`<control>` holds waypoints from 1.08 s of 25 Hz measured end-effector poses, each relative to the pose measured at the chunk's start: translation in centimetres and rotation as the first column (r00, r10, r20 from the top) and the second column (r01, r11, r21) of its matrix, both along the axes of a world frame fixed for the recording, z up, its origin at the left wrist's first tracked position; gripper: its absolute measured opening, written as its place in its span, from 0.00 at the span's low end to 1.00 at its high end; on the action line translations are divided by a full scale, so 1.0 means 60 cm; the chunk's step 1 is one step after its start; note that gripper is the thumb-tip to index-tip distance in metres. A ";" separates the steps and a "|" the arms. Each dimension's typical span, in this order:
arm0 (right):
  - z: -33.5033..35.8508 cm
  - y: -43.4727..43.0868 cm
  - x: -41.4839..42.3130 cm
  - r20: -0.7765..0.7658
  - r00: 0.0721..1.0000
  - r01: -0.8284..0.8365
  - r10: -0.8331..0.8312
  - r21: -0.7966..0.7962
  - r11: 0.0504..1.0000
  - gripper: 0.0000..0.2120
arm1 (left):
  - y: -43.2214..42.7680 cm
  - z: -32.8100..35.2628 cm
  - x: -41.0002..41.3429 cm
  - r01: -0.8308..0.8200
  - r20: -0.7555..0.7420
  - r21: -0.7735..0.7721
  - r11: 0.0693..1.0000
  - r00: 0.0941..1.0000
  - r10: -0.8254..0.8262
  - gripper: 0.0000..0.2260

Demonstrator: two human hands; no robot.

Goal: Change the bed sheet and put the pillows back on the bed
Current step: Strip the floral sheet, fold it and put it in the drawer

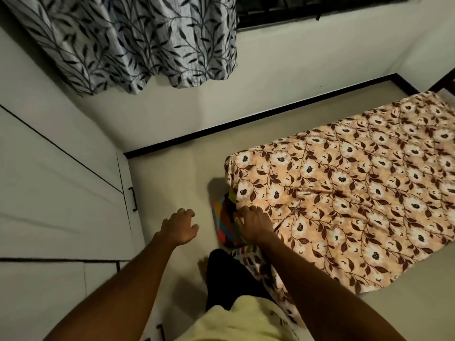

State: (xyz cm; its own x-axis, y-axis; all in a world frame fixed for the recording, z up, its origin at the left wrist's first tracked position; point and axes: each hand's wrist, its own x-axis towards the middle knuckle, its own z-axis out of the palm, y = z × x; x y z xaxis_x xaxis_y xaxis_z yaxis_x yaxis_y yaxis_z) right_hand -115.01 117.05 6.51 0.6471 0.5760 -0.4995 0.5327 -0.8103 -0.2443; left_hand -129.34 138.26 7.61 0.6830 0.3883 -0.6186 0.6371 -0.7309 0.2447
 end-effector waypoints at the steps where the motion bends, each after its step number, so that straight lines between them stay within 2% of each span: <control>1: -0.006 0.021 0.011 -0.001 1.000 0.024 -0.024 0.002 1.000 0.23 | 0.026 -0.004 0.014 0.007 -0.001 0.000 1.000 1.000 -0.007 0.23; 10: -0.045 0.245 0.208 -0.080 0.952 0.297 -0.296 0.012 0.955 0.24 | 0.338 -0.015 0.268 0.148 -0.064 0.001 0.989 0.987 -0.148 0.23; 14: -0.033 0.319 0.296 -0.060 0.934 0.353 -0.353 -0.007 0.935 0.25 | 0.424 0.012 0.406 0.238 -0.053 0.033 0.971 0.970 -0.236 0.23; 17: -0.029 0.360 0.352 -0.046 0.893 0.449 -0.448 0.013 0.893 0.23 | 0.458 0.013 0.517 0.373 -0.068 0.031 0.927 0.926 -0.371 0.22; 21: -0.043 0.406 0.412 -0.083 0.766 0.640 -0.637 0.018 0.768 0.24 | 0.485 -0.015 0.671 0.562 -0.074 0.003 0.827 0.825 -0.560 0.22; 25: -0.060 0.449 0.458 -0.114 0.543 0.836 -0.832 -0.018 0.549 0.24 | 0.503 -0.031 0.843 0.780 -0.076 -0.004 0.626 0.624 -0.778 0.22; 27: -0.055 0.470 0.470 -0.129 0.417 0.903 -0.900 -0.056 0.426 0.24 | 0.506 -0.025 0.915 0.868 -0.075 -0.015 0.497 0.495 -0.866 0.22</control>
